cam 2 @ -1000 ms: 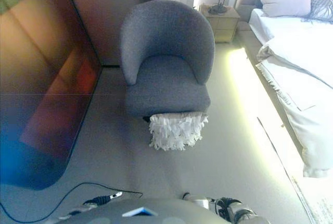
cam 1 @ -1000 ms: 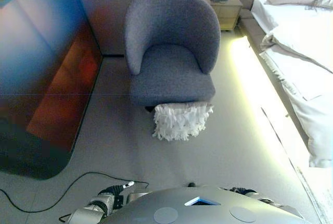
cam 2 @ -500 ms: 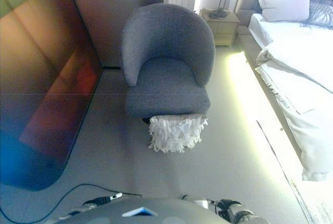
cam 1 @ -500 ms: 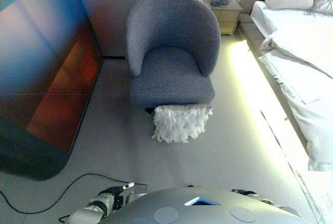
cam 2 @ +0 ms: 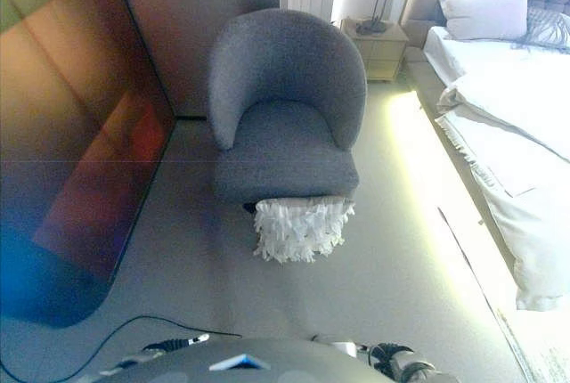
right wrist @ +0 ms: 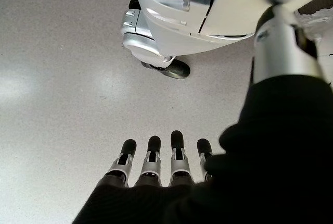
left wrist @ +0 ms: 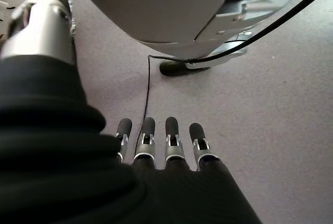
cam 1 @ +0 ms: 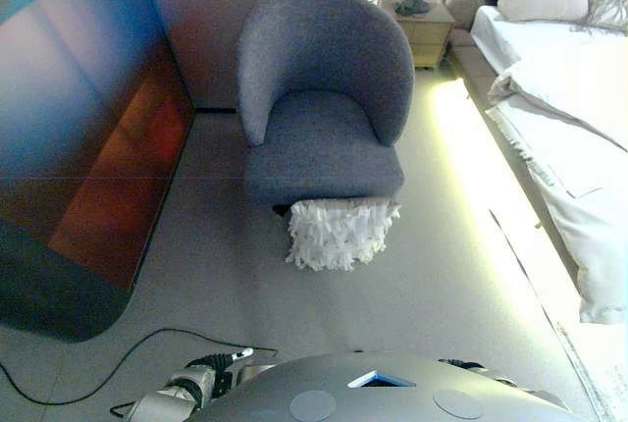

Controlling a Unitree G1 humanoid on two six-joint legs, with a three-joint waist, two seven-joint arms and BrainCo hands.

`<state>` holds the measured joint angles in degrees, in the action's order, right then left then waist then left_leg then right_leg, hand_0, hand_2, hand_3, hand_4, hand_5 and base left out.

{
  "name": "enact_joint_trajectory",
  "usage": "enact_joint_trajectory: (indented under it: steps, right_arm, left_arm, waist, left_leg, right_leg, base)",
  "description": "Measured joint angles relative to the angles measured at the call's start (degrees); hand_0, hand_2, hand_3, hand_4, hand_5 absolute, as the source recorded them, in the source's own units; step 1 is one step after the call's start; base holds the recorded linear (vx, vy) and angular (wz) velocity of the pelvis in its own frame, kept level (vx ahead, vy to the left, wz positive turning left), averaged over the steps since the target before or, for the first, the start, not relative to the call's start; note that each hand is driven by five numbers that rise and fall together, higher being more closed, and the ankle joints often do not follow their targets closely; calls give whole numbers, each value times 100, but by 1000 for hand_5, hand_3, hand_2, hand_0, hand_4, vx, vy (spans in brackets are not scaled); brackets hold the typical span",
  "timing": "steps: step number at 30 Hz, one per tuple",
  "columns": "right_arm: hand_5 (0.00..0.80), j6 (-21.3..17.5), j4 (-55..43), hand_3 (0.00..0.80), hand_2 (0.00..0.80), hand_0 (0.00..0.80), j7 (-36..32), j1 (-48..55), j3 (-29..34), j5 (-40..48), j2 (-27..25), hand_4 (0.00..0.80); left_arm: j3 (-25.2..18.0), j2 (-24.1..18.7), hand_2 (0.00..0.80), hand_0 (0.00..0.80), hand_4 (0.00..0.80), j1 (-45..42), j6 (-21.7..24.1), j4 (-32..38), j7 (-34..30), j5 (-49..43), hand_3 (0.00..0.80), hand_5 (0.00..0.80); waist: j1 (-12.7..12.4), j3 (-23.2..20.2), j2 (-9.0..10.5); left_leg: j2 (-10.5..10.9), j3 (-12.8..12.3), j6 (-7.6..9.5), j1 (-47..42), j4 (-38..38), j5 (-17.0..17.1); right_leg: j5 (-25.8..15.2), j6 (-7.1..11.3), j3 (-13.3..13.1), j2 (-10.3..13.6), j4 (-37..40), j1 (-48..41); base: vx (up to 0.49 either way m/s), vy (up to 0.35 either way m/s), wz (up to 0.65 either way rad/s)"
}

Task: Pick up the cushion and take it to the sofa

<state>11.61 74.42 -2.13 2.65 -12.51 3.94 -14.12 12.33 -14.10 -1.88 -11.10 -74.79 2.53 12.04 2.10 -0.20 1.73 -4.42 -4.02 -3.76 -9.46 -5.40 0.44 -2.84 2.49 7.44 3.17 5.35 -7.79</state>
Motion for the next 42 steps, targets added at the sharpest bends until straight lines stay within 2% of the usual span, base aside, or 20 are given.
enact_joint_trajectory:
  steps: [5, 7, 9, 10, 13, 14, 15, 16, 17, 20, 23, 25, 28, 30, 31, 32, 35, 37, 39, 42]
  right_arm:
    - [0, -4, -12, 0, 0, 0, -55, -51, -6, 1, -1, 0]
    - [0, 12, 2, 0, 0, 0, -70, -261, -5, -1, 30, 0]
    - [0, 116, 63, 0, 0, 0, -67, -561, -55, 1, -2, 0]
    - [0, 139, 117, 0, 0, 0, -71, -598, -91, 1, -37, 0]
    - [0, 115, 217, 0, 0, 0, -114, -616, -172, -1, -82, 0]
    - [0, 108, 285, 0, 0, 0, -117, -630, -177, -5, -110, 0]
    - [0, 128, 423, 0, 0, 0, -121, -717, -137, -8, -198, 0]
    - [0, 122, 455, 0, 0, 0, -111, -720, -133, -33, -113, 0]
    - [0, 122, 484, 0, 0, 0, -76, -694, -110, -51, 4, 0]
    - [0, 66, 484, 0, 0, 0, -110, -695, -135, -289, -59, 0]
    - [0, 34, 483, 0, 0, 0, -152, -704, -140, -439, -60, 0]
    - [0, 16, 529, 0, 0, 0, -221, -715, -140, -445, 18, 0]
    - [0, 53, 579, 0, 0, 0, -247, -714, -134, -442, 70, 0]
    - [0, 105, 691, 0, 0, 0, -240, -692, -118, -418, 104, 0]
    - [0, 105, 705, 0, 0, 0, -240, -759, -2, -361, 171, 0]
    - [0, 102, 622, 0, 0, 0, -231, -780, 91, -255, 273, 0]
    - [0, 79, 435, 0, 0, 0, -249, -643, 100, -228, 333, 0]
    - [0, -49, 226, 0, 0, 0, -212, -689, 59, -134, 313, 0]
    - [0, -215, -5, 0, 0, 0, -163, -741, 56, -96, 270, 0]
    - [0, -331, -110, 0, 0, 0, -48, -819, -47, -95, 173, 0]
  left_arm:
    - [-12, 7, 0, 0, 0, 27, -1, -27, 110, 5, 0, 0]
    - [-102, 5, 0, 0, 0, 168, 188, -102, 168, 79, 0, 0]
    - [-279, -43, 0, 0, 0, 467, 289, -51, 170, 355, 0, 0]
    - [-280, -7, 0, 0, 0, 476, 293, -48, 163, 425, 0, 0]
    - [-286, 78, 0, 0, 0, 414, 278, -101, 205, 518, 0, 0]
    - [-292, 146, 0, 0, 0, 415, 239, -120, 224, 532, 0, 0]
    - [-290, 242, 0, 0, 0, 395, 209, -151, 234, 581, 0, 0]
    - [-301, 171, 0, 0, 0, 463, 199, -94, 254, 582, 0, 0]
    - [-303, 44, 0, 0, 0, 423, 179, -34, 238, 617, 0, 0]
    - [-305, 28, 0, 0, 0, 298, 121, -78, 176, 624, 0, 0]
    - [-282, 63, 0, 0, 0, 172, 94, -208, 108, 623, 0, 0]
    - [-288, 50, 0, 0, 0, 175, 69, -358, 100, 619, 0, 0]
    - [-333, 64, 0, 0, 0, 169, 39, -446, 110, 620, 0, 0]
    - [-597, 77, 0, 0, 0, 122, 30, -463, 136, 614, 0, 0]
    - [-725, 27, 0, 0, 0, 79, 58, -407, 130, 594, 0, 0]
    - [-790, -100, 0, 0, 0, 44, 133, -334, 113, 551, 0, 0]
    - [-703, -369, 0, 0, 0, 102, 327, -32, 7, 494, 0, 0]
    - [-582, -441, 0, 0, 0, 230, 330, 63, -56, 484, 0, 0]
    - [-447, -461, 0, 0, 0, 366, 312, 93, -137, 501, 0, 0]
    - [-377, -362, 0, 0, 0, 477, 336, 185, -148, 691, 0, 0]
  waist:
    - [-36, 42, 12]
    - [-167, 301, 123]
    - [-288, 669, 252]
    - [-332, 743, 242]
    - [-313, 817, 217]
    - [-322, 843, 58]
    - [-320, 912, -377]
    - [-311, 1068, -344]
    - [-340, 1114, -144]
    - [-590, 1042, 44]
    - [-766, 998, -69]
    - [-924, 954, -94]
    - [-964, 865, 100]
    - [-995, 794, 231]
    - [-980, 853, 227]
    - [-953, 832, 274]
    - [-995, 597, 565]
    - [-985, 526, 557]
    - [-846, 450, 392]
    - [-730, 411, 16]
  left_leg:
    - [-147, -36, -149, 234, 504, -121]
    - [-184, -41, -243, 951, 1861, -302]
    - [-239, 126, -279, 1850, 3556, -26]
    - [-212, 139, -267, 2048, 3832, 6]
    - [156, -263, -253, 1880, 2810, -47]
    - [188, -340, -199, 1797, 2307, -62]
    - [-36, -335, -283, 1671, 1710, -205]
    - [6, -259, 180, 1639, 1656, 232]
    - [84, -208, 57, 1508, 1558, 148]
    - [317, -177, 8, 1592, 905, 152]
    - [188, 126, -78, 1721, 278, 125]
    - [43, 119, -281, 1935, 457, 204]
    - [329, 85, -199, 2005, 846, 353]
    - [634, -42, 157, 1809, 1125, 505]
    - [684, -66, 499, 1738, 1325, 461]
    - [751, -103, 647, 1713, 1561, 199]
    - [973, -292, 851, 1702, 1894, -329]
    - [1022, -369, 959, 1567, 1732, -356]
    - [962, -397, 1056, 1351, 1374, -316]
    - [834, -254, 1053, 1000, 794, -154]
  right_leg:
    - [121, -138, -110, -120, -83, 70]
    - [275, -266, -206, -204, -522, 375]
    - [450, -448, -345, -188, -979, 582]
    - [445, -503, -401, -175, -985, 559]
    - [442, -550, -395, -95, -686, 449]
    - [478, -484, -397, -266, -451, 240]
    - [732, -675, -341, -625, -1255, 388]
    - [1238, -669, -366, -659, -1764, 376]
    - [1265, -689, -526, -655, -1698, 270]
    - [1175, -765, -927, -659, -1430, 159]
    - [1334, -777, -1096, -807, -1447, -5]
    - [1646, -783, -1213, -784, -1673, -31]
    - [2063, -603, -1463, -330, -1715, -273]
    - [2266, -399, -1429, 45, -1922, -528]
    - [2305, -67, -1321, 83, -2886, -371]
    - [2447, 223, -1245, 101, -3866, -256]
    - [2079, 646, -1149, 264, -5264, 85]
    - [1842, 709, -1124, 270, -5209, 322]
    - [1988, 572, -881, 259, -4800, 588]
    - [2089, 510, -232, 293, -3801, 1265]
  base:
    - [-40, -248, 4]
    - [-53, -203, -6]
    - [83, -110, -11]
    - [219, -67, -4]
    - [329, -9, -11]
    - [532, 30, -11]
    - [547, 22, 9]
    - [556, 11, 6]
    - [616, -3, 12]
    - [605, -25, 0]
    - [806, 11, -6]
    - [919, 104, -24]
    - [971, 176, -25]
    - [903, 159, -67]
    - [663, 110, -60]
    - [861, 123, -48]
    - [638, 101, -42]
    - [465, 95, -40]
    - [384, 72, -27]
    - [351, 9, -44]
